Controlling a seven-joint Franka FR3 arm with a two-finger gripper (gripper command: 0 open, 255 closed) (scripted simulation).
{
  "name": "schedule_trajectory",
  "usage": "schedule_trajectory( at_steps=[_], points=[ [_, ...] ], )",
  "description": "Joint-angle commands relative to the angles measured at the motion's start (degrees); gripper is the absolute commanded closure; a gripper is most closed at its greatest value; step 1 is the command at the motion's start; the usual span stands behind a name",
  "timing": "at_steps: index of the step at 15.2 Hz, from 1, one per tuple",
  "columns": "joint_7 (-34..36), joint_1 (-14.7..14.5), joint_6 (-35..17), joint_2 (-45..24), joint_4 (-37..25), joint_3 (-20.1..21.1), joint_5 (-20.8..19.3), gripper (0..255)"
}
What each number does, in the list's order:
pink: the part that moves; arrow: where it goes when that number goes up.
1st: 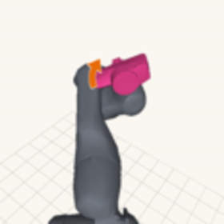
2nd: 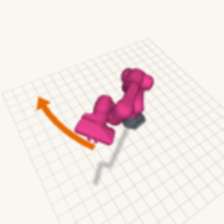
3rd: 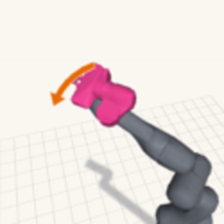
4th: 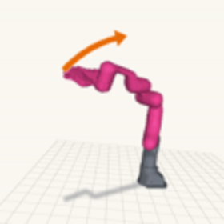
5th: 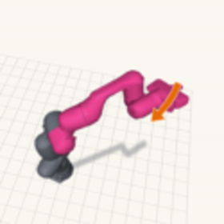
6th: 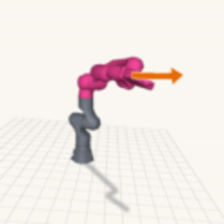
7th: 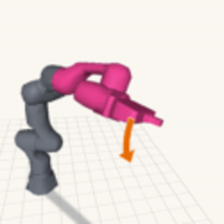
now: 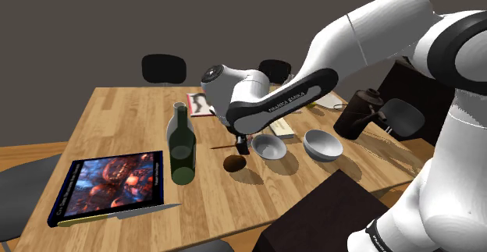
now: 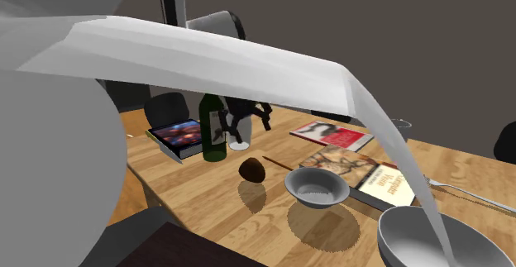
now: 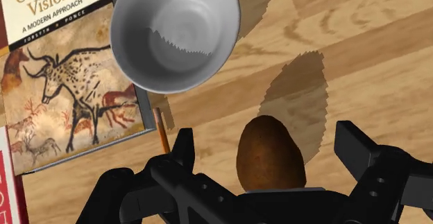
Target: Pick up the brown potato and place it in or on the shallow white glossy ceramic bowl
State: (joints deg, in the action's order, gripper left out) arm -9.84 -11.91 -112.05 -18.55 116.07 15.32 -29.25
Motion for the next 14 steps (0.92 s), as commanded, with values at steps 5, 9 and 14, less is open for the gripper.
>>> schedule_trajectory(
  at_steps=[5,9,14],
  points=[
    [0.3,-4.73,-0.42,-12.57,-7.06,-0.4,-8.14,0],
    [0.48,-5.46,-1.65,-15.56,-7.93,-1.08,-10.21,0],
    [1.43,-4.71,-4.83,-17.17,-6.4,-2.23,-11.94,0]
  ],
)
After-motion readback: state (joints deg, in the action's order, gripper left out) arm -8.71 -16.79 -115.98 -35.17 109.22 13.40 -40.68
